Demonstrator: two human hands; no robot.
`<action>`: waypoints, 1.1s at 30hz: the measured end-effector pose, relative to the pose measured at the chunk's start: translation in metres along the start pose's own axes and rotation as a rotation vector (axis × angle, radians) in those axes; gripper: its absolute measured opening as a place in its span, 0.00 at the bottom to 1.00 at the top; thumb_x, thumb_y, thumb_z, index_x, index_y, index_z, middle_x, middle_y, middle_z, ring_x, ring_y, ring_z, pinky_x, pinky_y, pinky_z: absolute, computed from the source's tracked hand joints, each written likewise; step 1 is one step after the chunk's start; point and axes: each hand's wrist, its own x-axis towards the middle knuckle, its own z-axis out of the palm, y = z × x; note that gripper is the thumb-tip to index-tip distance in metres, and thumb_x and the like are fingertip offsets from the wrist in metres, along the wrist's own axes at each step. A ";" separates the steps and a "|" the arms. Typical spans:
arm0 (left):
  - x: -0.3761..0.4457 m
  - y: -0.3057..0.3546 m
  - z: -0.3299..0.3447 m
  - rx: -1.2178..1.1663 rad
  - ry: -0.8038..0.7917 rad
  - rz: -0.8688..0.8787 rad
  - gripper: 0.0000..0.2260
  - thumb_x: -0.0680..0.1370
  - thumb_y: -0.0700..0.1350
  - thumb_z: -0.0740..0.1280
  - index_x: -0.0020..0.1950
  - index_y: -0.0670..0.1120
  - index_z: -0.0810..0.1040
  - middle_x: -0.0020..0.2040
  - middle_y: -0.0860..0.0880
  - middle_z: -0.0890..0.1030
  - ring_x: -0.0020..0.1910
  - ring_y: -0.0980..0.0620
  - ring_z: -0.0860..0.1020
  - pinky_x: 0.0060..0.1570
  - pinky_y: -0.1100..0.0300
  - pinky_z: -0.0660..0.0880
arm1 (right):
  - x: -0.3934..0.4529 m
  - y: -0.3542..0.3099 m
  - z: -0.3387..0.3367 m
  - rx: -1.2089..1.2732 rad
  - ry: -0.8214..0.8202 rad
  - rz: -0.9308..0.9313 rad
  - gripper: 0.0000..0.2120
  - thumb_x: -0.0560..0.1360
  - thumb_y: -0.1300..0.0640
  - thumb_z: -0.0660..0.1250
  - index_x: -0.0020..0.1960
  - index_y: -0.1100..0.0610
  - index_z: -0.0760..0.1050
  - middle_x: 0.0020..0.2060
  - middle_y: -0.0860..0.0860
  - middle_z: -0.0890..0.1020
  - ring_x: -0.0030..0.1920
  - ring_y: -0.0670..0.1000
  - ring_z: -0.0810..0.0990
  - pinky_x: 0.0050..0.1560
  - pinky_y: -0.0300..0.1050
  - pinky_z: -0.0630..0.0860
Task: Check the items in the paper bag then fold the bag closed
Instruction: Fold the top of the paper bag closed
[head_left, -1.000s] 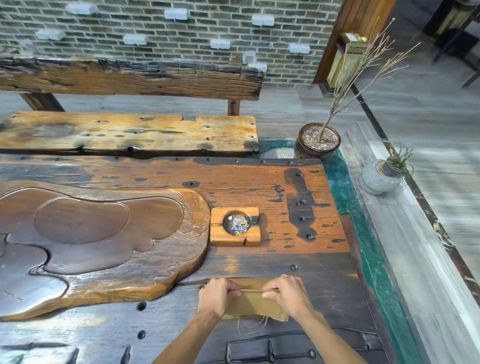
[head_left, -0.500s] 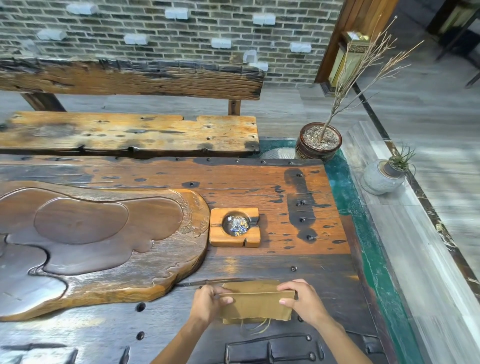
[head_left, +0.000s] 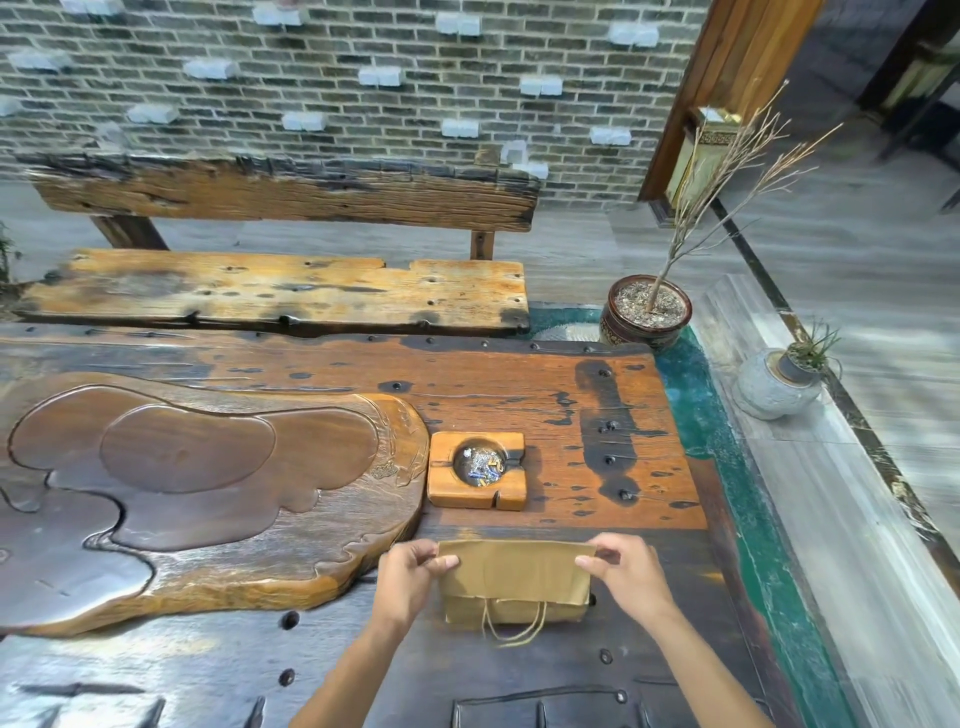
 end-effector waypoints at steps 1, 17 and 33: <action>0.000 0.010 -0.005 -0.018 0.007 0.025 0.22 0.71 0.38 0.76 0.22 0.49 0.69 0.22 0.57 0.68 0.26 0.60 0.66 0.27 0.65 0.63 | -0.001 -0.010 -0.007 0.026 0.016 -0.019 0.04 0.71 0.57 0.77 0.44 0.55 0.84 0.39 0.45 0.84 0.43 0.46 0.80 0.43 0.39 0.72; -0.019 0.194 -0.075 -0.274 0.161 0.375 0.18 0.59 0.50 0.83 0.41 0.40 0.86 0.39 0.47 0.86 0.37 0.51 0.81 0.36 0.58 0.77 | -0.019 -0.157 -0.121 0.434 0.315 -0.387 0.12 0.65 0.66 0.80 0.39 0.51 0.82 0.33 0.44 0.84 0.35 0.42 0.81 0.42 0.35 0.77; -0.093 0.319 -0.121 -0.317 0.219 0.785 0.06 0.72 0.36 0.74 0.46 0.34 0.84 0.44 0.38 0.86 0.40 0.51 0.81 0.46 0.59 0.78 | -0.085 -0.271 -0.205 0.444 0.418 -0.764 0.10 0.68 0.67 0.77 0.48 0.65 0.83 0.44 0.64 0.86 0.40 0.52 0.81 0.48 0.51 0.80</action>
